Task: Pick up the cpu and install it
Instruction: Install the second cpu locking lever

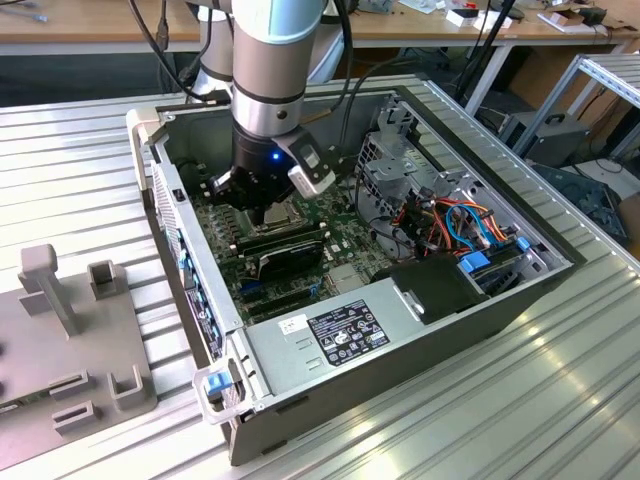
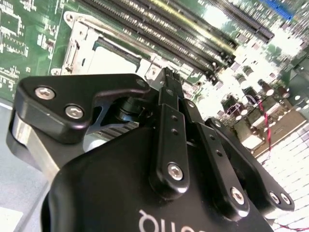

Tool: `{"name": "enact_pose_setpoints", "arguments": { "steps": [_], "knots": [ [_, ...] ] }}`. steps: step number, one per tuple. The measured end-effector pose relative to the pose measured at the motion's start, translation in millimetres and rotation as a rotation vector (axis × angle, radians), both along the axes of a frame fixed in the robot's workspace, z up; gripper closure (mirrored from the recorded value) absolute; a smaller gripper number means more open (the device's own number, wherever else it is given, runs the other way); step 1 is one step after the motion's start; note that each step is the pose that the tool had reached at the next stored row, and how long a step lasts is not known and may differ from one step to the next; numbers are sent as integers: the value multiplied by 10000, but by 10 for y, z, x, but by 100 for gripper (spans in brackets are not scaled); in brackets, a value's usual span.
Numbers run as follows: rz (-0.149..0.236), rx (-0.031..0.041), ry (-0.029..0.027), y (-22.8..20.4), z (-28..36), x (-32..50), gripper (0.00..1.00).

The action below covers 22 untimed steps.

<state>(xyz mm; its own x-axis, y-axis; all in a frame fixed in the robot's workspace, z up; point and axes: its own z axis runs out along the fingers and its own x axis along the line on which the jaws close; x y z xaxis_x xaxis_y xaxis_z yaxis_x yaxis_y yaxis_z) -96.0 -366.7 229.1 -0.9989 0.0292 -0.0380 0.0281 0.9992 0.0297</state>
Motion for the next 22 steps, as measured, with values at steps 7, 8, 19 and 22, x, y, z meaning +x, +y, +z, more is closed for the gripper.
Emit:
{"name": "enact_pose_setpoints", "arguments": {
  "steps": [7,8,19,22],
  "knots": [
    [0,12,0,36,-5,57,89],
    [-1,13,-1,36,-6,103,89],
    [1,12,0,45,-5,376,89],
    [-1,10,0,66,11,380,89]
  ]
}}
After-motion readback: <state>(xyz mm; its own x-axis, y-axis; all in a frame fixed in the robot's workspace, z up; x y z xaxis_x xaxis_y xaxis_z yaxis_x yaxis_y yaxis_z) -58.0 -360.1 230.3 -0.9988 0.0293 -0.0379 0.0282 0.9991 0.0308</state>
